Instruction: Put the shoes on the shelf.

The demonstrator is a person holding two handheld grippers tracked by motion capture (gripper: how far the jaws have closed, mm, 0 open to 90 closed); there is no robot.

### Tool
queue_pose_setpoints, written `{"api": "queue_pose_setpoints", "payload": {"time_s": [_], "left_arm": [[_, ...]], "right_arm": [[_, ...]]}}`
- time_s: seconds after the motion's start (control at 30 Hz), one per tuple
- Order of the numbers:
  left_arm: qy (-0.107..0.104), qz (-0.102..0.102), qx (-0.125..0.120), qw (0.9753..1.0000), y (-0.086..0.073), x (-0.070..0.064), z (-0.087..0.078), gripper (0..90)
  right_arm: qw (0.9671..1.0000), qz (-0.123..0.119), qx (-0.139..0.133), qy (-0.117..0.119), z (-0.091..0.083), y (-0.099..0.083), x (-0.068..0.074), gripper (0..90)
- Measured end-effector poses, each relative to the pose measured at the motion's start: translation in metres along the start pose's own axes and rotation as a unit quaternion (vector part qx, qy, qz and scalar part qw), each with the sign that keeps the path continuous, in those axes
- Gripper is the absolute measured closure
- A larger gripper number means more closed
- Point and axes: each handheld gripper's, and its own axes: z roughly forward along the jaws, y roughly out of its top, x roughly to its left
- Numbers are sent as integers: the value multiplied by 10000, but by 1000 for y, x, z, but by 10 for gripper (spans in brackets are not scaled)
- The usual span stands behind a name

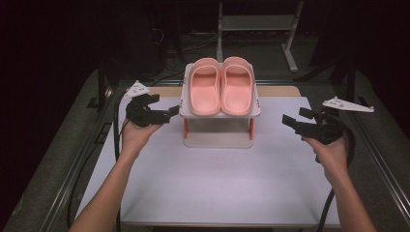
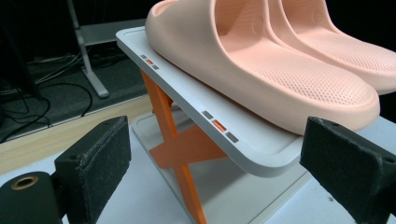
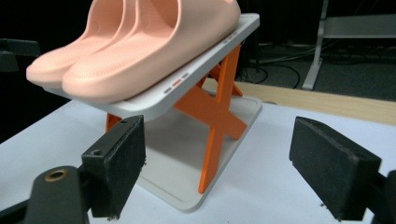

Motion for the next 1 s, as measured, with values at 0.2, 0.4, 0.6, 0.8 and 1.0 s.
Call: {"api": "queue_pose_setpoints", "payload": {"time_s": [0.2, 0.4, 0.6, 0.8, 1.0], "left_arm": [[-10, -51, 62, 10000, -8, 0, 2, 79], [-5, -77, 78, 9999, -15, 1, 2, 78], [8, -130, 81, 9999, -23, 3, -1, 78], [-22, -163, 94, 9998, -30, 3, -4, 78], [-22, -149, 131, 9998, -34, 1, -6, 71]], "right_arm": [[10000, 79, -12, 21, -3, -10, -4, 173], [10000, 92, -15, 20, -5, -15, -6, 168], [9999, 136, -50, 27, -7, -22, -9, 168], [9995, 302, -96, -13, -13, -32, -15, 167], [9994, 328, -100, -34, -16, -39, -17, 168]]}}
